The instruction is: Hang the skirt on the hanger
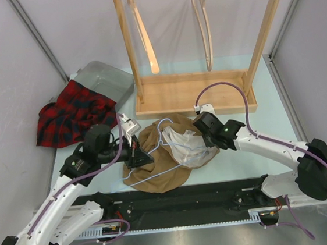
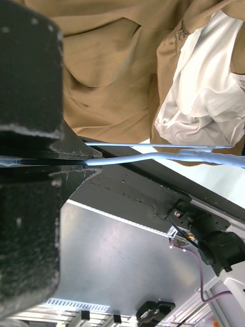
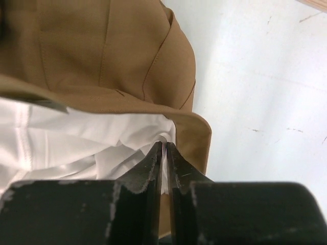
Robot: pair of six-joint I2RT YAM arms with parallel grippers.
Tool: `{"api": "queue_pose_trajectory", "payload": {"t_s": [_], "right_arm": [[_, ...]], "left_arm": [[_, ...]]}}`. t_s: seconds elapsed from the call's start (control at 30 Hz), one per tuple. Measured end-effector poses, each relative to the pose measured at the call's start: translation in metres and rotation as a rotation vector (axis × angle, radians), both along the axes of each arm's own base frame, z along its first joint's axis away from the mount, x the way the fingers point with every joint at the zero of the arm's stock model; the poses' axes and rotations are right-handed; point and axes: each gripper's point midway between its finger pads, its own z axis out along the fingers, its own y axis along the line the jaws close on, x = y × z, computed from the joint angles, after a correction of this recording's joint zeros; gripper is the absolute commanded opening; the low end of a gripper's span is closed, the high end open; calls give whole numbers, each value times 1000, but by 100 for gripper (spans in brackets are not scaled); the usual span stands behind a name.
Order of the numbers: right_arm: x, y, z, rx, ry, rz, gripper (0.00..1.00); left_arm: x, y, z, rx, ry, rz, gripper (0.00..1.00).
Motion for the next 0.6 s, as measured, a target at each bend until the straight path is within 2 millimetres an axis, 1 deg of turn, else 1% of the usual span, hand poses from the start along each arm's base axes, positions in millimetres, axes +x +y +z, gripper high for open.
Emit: {"api": "queue_pose_trajectory", "payload": {"t_s": [0.17, 0.4, 0.6], "right_arm": [[-3, -1, 11, 28, -19, -5, 11], [-7, -4, 15, 40, -15, -17, 11], [-11, -5, 23, 66, -27, -21, 11]], "left_arm": [[5, -8, -5, -30, 40, 13, 0], [8, -21, -15, -67, 112, 29, 0], [14, -29, -22, -87, 152, 66, 0]]}}
